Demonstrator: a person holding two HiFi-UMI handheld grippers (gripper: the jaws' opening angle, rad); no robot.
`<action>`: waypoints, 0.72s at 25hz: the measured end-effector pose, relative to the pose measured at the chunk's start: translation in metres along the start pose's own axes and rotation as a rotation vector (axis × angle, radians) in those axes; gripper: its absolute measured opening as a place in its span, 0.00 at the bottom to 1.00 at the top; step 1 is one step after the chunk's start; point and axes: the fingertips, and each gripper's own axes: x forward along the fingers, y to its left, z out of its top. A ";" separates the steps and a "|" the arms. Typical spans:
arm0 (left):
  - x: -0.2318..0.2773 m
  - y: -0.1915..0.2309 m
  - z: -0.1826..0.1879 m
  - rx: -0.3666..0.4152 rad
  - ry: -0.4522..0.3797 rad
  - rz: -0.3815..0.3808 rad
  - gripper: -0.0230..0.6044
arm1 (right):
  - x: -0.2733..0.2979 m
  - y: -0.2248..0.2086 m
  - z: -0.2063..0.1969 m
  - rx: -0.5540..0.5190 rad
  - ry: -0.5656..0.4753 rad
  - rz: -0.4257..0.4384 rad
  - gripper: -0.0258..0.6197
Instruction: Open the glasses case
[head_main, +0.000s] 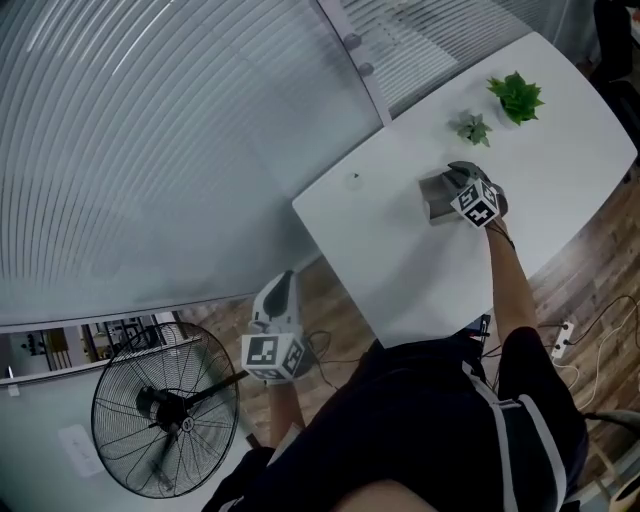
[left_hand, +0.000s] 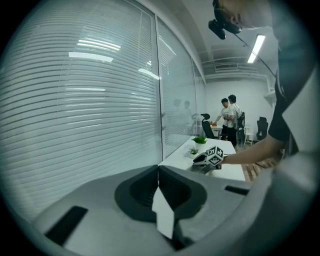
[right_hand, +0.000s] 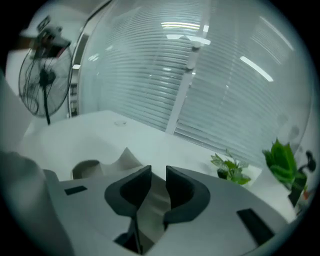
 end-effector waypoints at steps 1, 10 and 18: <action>0.001 -0.001 0.002 0.000 -0.007 -0.006 0.04 | -0.001 -0.002 0.000 0.082 -0.024 0.011 0.17; 0.003 -0.006 0.014 -0.003 -0.065 -0.039 0.04 | -0.037 -0.018 0.018 0.350 -0.162 -0.029 0.17; 0.007 -0.012 0.033 0.003 -0.145 -0.088 0.04 | -0.159 -0.043 0.119 0.384 -0.461 -0.129 0.16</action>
